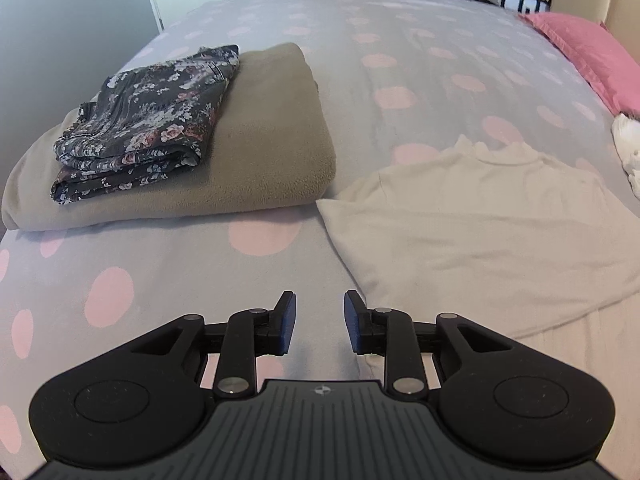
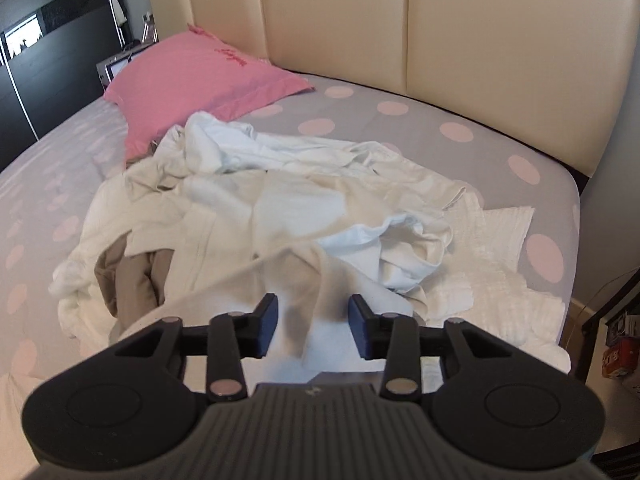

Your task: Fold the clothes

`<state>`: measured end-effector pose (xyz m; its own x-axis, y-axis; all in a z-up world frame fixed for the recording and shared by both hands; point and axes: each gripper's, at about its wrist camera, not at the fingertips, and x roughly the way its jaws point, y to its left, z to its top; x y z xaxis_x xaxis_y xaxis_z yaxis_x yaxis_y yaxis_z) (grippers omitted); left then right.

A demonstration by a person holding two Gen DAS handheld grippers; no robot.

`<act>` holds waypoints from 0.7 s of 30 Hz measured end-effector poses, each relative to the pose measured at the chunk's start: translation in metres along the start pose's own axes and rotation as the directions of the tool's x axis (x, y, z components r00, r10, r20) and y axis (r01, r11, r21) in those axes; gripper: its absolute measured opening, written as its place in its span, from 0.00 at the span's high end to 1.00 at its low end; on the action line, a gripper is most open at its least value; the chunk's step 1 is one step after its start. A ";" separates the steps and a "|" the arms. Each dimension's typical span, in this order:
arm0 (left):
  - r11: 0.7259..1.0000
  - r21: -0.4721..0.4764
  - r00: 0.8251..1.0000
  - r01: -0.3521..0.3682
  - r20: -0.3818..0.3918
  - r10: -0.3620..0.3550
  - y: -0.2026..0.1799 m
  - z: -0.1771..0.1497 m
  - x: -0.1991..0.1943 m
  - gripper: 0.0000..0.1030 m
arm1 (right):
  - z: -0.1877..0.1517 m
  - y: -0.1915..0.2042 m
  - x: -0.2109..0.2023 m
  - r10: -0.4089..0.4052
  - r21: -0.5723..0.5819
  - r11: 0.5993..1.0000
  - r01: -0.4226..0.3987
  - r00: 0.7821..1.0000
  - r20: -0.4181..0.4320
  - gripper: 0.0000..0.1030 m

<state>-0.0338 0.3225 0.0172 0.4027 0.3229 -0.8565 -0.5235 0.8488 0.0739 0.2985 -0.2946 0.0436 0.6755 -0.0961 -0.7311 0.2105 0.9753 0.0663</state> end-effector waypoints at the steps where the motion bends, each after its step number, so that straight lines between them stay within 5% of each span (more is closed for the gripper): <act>1: 1.000 0.008 1.000 0.004 -0.009 -0.004 0.001 0.001 -0.003 0.76 | 0.000 0.002 0.002 -0.017 -0.012 1.000 0.017 1.000 -0.001 0.87; 2: 1.000 0.015 1.000 0.008 -0.011 -0.007 0.002 0.002 -0.007 0.76 | -0.001 0.003 0.000 -0.018 -0.020 1.000 0.018 1.000 0.001 0.96; 5: 0.999 0.031 1.000 0.019 -0.016 -0.019 0.007 0.006 -0.017 0.74 | -0.003 0.011 -0.013 0.005 -0.057 0.998 -0.005 1.000 0.003 0.97; 9: 0.999 0.049 0.999 0.019 -0.042 -0.017 0.014 0.012 -0.025 0.73 | -0.011 0.043 -0.042 0.185 -0.117 0.975 -0.191 0.981 -0.058 0.97; 14: 0.996 0.088 0.998 0.020 -0.057 -0.015 0.015 0.014 -0.037 0.73 | -0.029 0.102 -0.073 0.396 -0.177 0.887 -0.426 0.900 -0.181 0.97; 21: 0.993 0.088 0.997 0.075 -0.017 -0.074 0.013 0.013 -0.050 0.73 | -0.061 0.197 -0.135 0.598 -0.250 0.690 -0.680 0.729 -0.333 0.97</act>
<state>-0.0513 0.3230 0.0670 0.4277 0.2523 -0.8680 -0.4233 0.9044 0.0543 0.2057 -0.0772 0.1136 0.3830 0.5791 -0.7197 -0.4906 0.7877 0.3726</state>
